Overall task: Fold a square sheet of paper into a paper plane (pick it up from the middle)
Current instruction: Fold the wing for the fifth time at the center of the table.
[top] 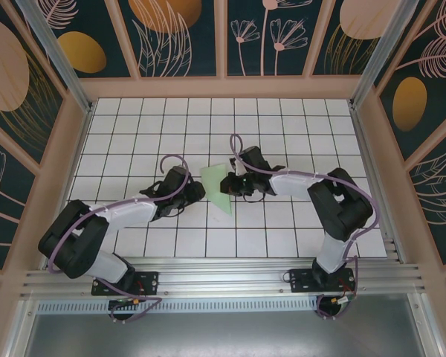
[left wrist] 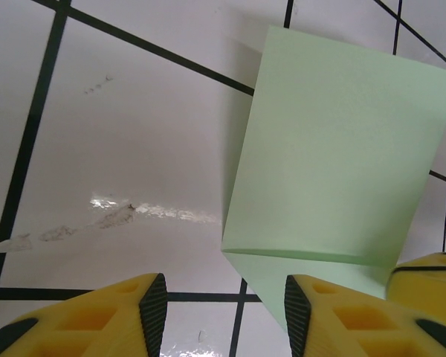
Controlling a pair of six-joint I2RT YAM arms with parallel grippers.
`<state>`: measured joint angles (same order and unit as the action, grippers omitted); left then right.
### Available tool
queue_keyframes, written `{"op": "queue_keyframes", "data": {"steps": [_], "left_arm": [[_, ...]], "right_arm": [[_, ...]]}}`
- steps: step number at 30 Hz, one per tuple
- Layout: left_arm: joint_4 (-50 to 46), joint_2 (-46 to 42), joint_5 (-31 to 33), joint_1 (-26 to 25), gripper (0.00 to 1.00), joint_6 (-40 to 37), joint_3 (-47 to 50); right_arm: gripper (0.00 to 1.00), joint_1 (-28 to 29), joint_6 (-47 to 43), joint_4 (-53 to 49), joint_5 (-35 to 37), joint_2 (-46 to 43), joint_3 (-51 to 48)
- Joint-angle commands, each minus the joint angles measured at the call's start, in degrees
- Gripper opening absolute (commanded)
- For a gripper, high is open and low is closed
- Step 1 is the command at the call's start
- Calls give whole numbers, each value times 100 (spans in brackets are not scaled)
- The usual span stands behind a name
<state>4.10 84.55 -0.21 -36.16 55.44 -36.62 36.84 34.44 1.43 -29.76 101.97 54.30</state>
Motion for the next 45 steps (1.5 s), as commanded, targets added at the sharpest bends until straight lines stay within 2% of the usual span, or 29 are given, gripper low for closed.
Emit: {"op": "queue_keyframes", "data": {"steps": [1, 9, 16, 22, 31, 45], "left_arm": [[135, 85, -179, -16, 48, 63, -196], [156, 164, -299, -14, 50, 66, -231], [457, 288, -627, -20, 55, 311, -240], [866, 501, -894, -17, 58, 556, -257], [1337, 876, -1195, -14, 56, 740, -347], [1495, 1196, -1202, -7, 58, 965, -385]], "right_arm": [[10, -108, 65, 375, -130, 100, -210], [11, -341, 240, 1084, -407, 141, -758], [12, -493, 482, 1707, -550, 275, -1255], [11, -519, 444, 1690, -463, 300, -1361], [11, -518, 436, 1633, -387, 400, -1379], [11, -518, 475, 1639, -287, 491, -1431]]}}
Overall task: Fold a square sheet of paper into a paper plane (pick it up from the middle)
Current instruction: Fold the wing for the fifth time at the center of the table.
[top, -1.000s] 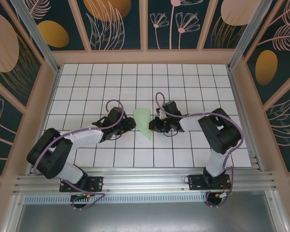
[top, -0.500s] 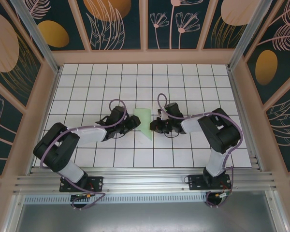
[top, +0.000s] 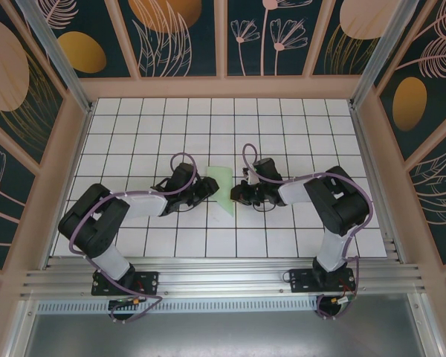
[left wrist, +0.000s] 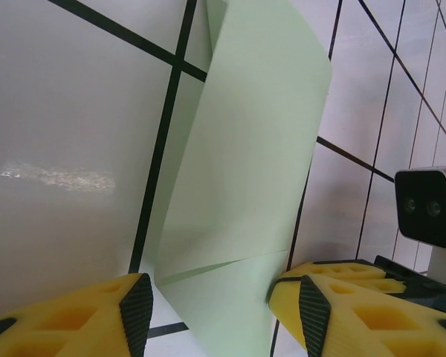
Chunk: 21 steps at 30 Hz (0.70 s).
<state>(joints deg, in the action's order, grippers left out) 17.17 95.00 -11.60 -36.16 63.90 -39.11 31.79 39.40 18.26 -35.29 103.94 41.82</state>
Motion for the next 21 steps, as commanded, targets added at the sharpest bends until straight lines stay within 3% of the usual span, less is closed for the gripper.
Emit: {"op": "queue_keyframes", "data": {"steps": [1, 7, 16, 21], "left_arm": [[240, 188, -104, -7, 58, 139, -140], [508, 288, -150, -7, 56, 241, -122], [757, 282, -229, -9, 37, 194, -172], [831, 545, -354, -6, 41, 31, -228]], "right_arm": [[11, -14, -14, -42, 266, 298, -185], [11, -10, 0, -31, 303, 306, -201], [12, -14, 15, 70, 303, 303, -256], [12, -7, 2, 124, 277, 337, -227]]}}
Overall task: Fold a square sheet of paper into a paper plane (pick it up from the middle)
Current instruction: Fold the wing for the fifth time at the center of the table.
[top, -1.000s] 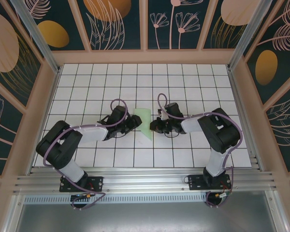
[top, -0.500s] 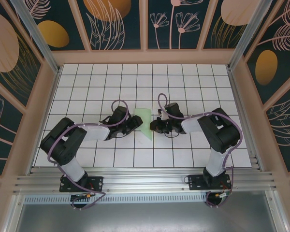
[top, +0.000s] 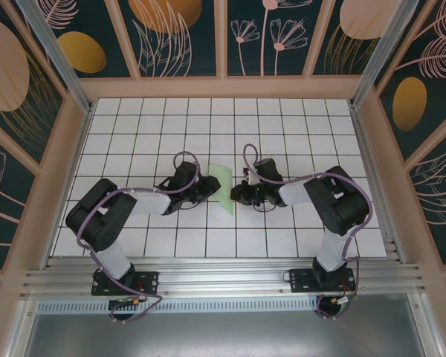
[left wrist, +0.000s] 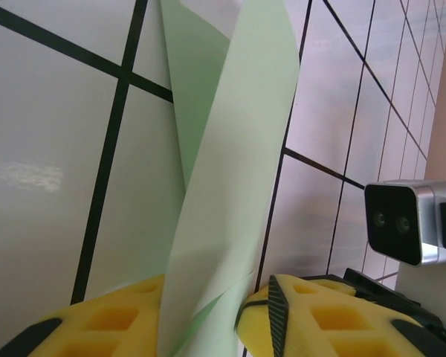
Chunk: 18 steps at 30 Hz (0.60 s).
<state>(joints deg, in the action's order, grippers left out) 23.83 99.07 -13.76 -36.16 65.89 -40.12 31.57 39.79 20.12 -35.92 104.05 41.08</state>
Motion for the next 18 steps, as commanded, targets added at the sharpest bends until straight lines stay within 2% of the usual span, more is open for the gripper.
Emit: {"op": "queue_keyframes", "data": {"steps": [1, 4, 8, 12, 16, 18], "left_arm": [[176, 160, -159, -7, 41, -195, -128], [214, 199, -204, -5, 35, -257, -119], [197, 139, -184, -6, 21, -259, -101], [-42, 25, 28, -7, 3, -142, -127], [-187, -137, 203, -7, 0, 27, -64], [-212, -291, 270, -13, 0, 94, -15]], "right_arm": [[13, 8, -35, -56, 338, 342, -147], [13, 7, -33, -68, 331, 404, -103], [14, 9, -42, -61, 314, 401, -74], [19, 12, -97, 46, 338, 168, -88], [23, 12, -234, 158, 357, -333, -154], [32, 13, -253, 365, 420, -698, -331]]}}
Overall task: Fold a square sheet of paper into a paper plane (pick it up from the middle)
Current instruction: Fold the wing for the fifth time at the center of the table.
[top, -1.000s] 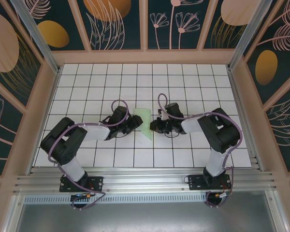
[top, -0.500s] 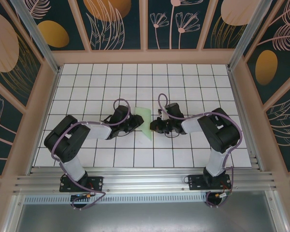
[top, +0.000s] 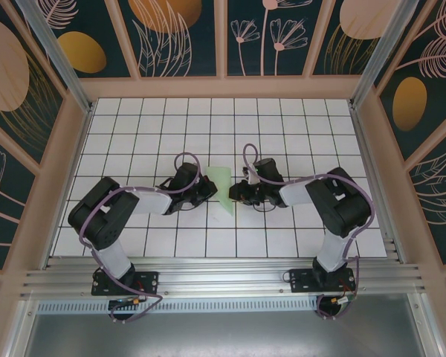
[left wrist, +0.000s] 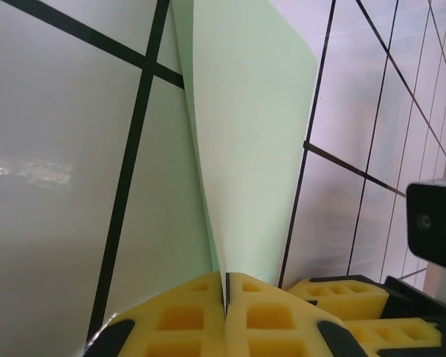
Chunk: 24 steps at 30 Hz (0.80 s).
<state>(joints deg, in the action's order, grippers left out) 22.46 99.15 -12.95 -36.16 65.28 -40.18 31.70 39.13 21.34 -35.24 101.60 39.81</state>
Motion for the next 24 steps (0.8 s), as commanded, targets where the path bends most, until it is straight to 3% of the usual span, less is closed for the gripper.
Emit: {"op": "queue_keyframes", "data": {"steps": [1, 6, 16, 20, 24], "left_arm": [[-91, -326, 211, -5, 0, 167, 2], [-203, -276, 127, -7, 0, 105, -119], [-418, -248, 126, -7, 1, 34, -227], [-426, -224, 101, -5, 1, 20, -261], [-447, -196, 74, -5, 1, 7, -305]], "right_arm": [[33, -6, -186, 372, 448, -653, -329], [41, 49, -572, 504, 1170, -1201, -712], [47, 1940, -2822, 1614, 4148, -1342, -1263], [48, 2392, -3700, 2200, 4822, -1183, -1404], [47, 2627, -4229, 2161, 5046, -838, -1158]]}}
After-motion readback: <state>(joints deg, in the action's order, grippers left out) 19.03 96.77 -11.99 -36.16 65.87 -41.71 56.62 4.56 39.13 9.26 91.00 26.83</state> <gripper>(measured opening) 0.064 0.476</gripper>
